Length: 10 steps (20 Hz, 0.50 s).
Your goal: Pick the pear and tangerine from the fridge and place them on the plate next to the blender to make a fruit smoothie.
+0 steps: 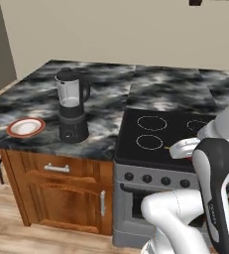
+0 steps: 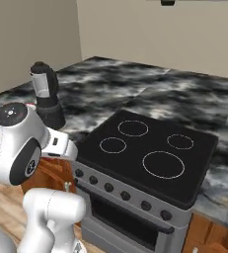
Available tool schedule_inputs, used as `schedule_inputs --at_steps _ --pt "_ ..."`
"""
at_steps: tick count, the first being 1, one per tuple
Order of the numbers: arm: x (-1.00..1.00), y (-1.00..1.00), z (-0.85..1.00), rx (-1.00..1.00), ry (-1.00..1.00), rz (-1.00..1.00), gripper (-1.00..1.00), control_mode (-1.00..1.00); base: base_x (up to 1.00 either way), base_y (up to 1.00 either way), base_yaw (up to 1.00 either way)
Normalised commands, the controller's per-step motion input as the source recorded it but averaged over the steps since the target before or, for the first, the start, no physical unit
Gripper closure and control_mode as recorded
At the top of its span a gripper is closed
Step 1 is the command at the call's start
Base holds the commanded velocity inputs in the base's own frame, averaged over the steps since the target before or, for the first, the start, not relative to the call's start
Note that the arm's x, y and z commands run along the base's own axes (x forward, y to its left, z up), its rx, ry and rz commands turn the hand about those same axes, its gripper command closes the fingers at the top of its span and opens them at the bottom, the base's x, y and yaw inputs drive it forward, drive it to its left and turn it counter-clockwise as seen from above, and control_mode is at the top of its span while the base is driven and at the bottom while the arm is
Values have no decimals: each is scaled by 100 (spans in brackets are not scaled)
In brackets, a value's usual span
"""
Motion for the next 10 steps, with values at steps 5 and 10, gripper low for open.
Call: schedule_inputs --at_steps 5,10 --pt "0 0 0 0 0 0 100 100 66 100 19" --pt "0 0 0 0 0 0 100 100 48 100 7"
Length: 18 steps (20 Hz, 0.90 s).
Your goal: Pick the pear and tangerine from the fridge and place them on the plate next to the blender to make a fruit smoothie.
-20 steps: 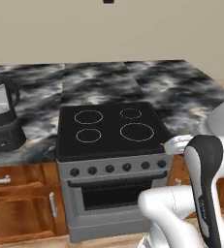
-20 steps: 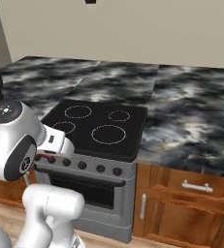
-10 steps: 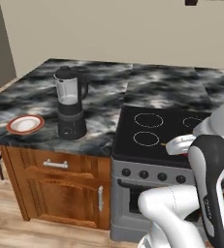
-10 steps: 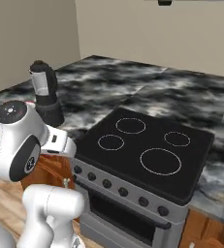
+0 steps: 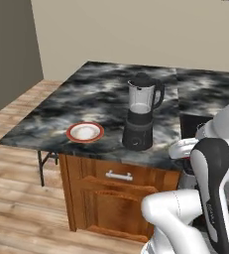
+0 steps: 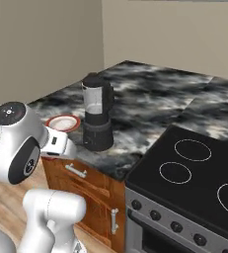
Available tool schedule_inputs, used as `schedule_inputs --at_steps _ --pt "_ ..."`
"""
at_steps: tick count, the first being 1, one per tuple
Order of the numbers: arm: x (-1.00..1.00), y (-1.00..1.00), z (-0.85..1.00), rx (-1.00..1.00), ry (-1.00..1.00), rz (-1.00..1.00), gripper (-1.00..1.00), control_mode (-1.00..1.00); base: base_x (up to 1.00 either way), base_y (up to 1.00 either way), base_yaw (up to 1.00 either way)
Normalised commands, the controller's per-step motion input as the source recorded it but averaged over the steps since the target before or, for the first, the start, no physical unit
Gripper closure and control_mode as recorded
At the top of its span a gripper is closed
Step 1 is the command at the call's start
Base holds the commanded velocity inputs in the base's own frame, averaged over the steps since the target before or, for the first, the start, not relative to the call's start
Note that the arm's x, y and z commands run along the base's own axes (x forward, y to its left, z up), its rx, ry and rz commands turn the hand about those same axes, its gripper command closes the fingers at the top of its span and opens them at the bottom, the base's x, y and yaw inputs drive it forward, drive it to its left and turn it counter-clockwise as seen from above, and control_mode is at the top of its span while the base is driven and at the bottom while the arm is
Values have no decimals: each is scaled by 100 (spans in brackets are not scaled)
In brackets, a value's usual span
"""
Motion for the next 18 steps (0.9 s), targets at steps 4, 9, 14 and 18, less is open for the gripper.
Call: schedule_inputs --at_steps 4,9,14,18 --pt "0 0 0 0 0 0 100 100 83 100 -5" --pt "0 0 0 0 0 0 100 100 70 100 -14" --pt "0 0 0 0 0 0 100 100 71 77 -36" --pt "0 0 0 0 0 0 100 100 69 44 -41"
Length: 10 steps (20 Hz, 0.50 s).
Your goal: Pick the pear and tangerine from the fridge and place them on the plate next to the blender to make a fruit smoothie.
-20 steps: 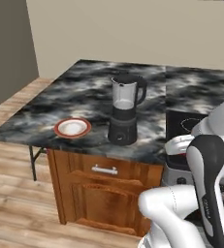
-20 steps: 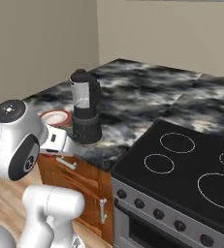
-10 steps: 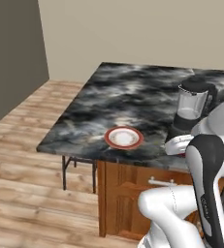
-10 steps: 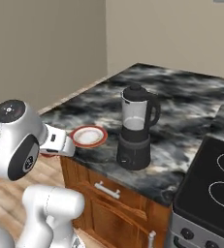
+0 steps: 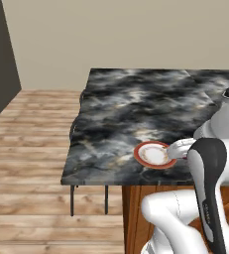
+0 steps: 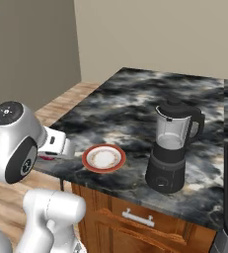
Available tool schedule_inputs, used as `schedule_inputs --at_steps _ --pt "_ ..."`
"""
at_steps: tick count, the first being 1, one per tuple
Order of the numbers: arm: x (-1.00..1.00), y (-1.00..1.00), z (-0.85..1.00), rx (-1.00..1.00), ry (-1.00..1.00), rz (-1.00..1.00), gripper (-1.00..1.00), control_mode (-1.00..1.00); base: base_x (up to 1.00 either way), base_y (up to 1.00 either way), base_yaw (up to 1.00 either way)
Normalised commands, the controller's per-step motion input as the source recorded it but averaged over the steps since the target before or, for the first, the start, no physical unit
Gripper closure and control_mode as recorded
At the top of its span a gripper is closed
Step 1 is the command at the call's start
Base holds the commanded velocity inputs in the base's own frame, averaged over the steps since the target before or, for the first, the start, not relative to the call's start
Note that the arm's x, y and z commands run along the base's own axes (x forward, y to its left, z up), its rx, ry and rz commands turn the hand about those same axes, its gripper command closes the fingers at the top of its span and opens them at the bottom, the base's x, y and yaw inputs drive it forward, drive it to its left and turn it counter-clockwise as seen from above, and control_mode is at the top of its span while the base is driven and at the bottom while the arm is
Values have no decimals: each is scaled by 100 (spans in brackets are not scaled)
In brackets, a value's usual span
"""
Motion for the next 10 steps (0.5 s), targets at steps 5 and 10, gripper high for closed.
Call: schedule_inputs --at_steps 5,10 --pt "12 0 0 0 6 -6 100 -100 46 2 -27" --pt "95 0 -32 -2 27 -8 100 -100 0 0 0"
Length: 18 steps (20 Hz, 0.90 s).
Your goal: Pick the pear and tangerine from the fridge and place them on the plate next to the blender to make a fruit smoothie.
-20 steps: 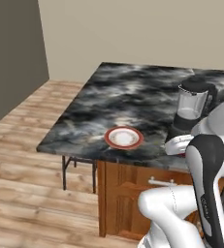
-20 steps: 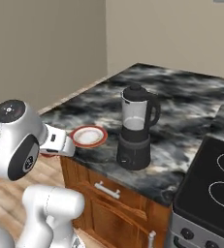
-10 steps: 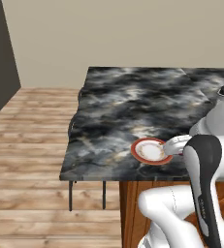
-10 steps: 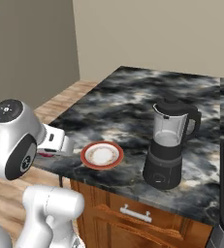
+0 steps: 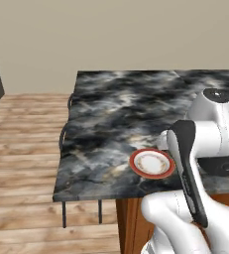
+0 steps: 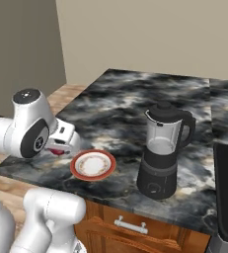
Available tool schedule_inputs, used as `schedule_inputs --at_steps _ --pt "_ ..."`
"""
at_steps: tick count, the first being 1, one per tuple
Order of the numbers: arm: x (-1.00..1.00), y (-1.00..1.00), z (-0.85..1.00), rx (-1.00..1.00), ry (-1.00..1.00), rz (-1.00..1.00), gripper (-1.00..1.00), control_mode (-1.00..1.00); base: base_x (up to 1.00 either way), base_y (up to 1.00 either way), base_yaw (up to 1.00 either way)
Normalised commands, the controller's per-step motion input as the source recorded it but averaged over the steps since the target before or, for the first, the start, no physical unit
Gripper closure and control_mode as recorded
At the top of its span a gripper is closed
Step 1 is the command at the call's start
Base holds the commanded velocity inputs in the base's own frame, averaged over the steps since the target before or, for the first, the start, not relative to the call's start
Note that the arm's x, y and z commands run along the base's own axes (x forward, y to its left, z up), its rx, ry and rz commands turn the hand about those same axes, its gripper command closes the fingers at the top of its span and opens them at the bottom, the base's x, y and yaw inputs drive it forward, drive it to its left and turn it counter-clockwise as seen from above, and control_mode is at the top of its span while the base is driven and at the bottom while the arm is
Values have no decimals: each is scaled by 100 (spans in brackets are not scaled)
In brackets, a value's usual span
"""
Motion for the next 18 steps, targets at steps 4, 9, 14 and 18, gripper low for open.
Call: schedule_inputs --at_steps 4,9,14,18 --pt "100 0 -93 -6 20 0 100 -100 0 0 0" --pt "100 0 -100 -1 12 0 100 -100 0 0 0" --pt "100 -6 -72 0 13 0 100 -100 0 0 0" --pt "100 -11 -60 0 22 0 100 -100 0 0 0"
